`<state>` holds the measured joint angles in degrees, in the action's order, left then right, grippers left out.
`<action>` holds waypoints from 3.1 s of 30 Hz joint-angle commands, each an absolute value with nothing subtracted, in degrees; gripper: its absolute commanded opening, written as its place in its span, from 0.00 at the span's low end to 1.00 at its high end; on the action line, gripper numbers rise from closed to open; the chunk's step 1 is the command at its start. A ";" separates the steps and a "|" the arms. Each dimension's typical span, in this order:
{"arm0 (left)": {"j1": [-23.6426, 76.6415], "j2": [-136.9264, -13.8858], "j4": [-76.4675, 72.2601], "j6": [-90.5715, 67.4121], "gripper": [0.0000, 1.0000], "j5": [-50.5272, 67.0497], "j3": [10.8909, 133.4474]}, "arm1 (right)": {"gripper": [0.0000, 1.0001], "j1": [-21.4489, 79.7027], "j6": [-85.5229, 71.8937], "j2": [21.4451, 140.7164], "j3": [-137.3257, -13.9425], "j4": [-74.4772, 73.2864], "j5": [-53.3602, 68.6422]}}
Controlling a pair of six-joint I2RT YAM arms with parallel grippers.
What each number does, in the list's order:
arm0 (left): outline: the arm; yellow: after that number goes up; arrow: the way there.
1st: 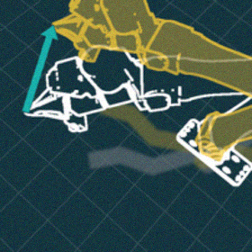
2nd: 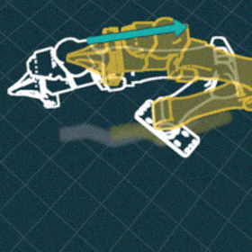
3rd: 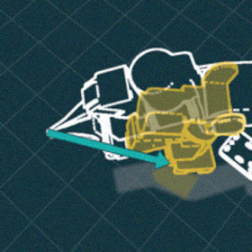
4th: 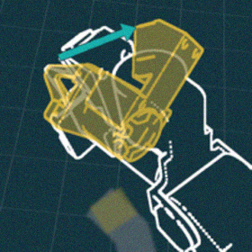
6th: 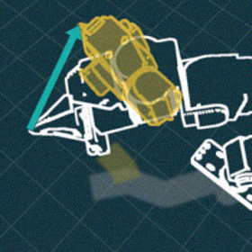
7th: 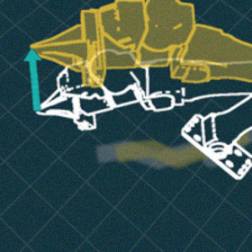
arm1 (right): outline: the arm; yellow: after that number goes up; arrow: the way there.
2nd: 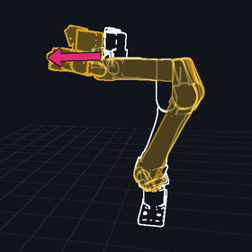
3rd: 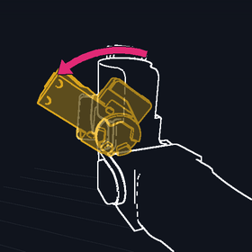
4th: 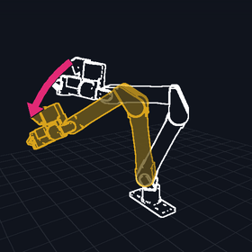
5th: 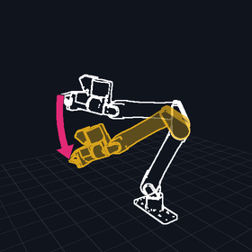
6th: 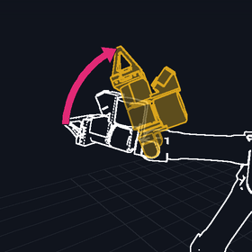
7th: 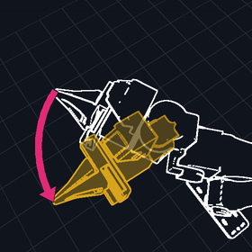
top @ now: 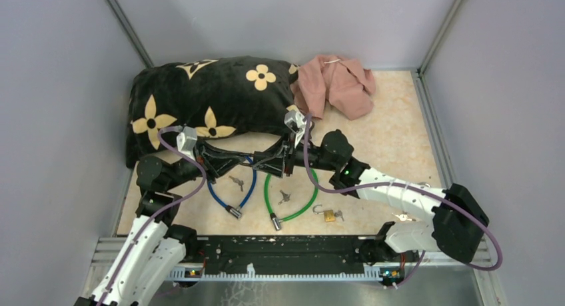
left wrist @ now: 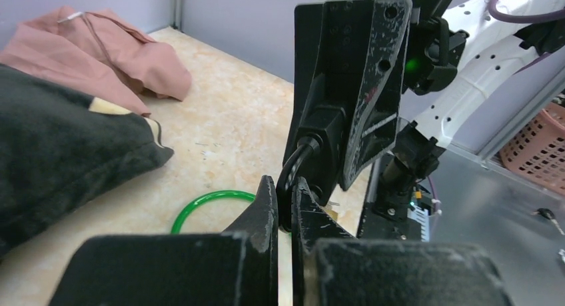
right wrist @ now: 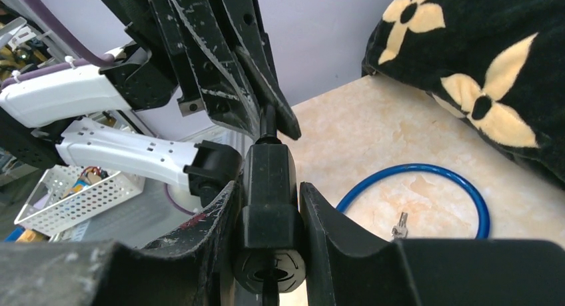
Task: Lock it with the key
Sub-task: Lock the lock.
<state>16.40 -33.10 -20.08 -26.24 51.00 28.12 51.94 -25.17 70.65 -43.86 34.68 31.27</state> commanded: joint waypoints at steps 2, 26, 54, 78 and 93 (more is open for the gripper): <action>19.58 -34.24 -26.94 -27.22 0.00 56.87 29.20 | 0.00 56.43 -28.92 75.70 -45.96 42.99 33.90; 25.06 -33.71 -35.60 -36.69 0.00 58.59 23.95 | 0.00 53.53 -30.09 73.47 -46.90 42.63 24.50; 30.07 -34.38 -43.08 -42.33 0.00 57.43 18.18 | 0.00 53.00 -31.03 85.87 -53.50 44.15 26.47; 36.35 -39.73 -50.80 -40.43 0.00 57.54 20.12 | 0.00 52.85 -31.41 92.32 -51.47 47.59 30.30; 36.38 -39.46 -49.18 -40.60 0.00 59.74 19.90 | 0.00 48.92 -26.86 91.81 -57.08 47.66 47.20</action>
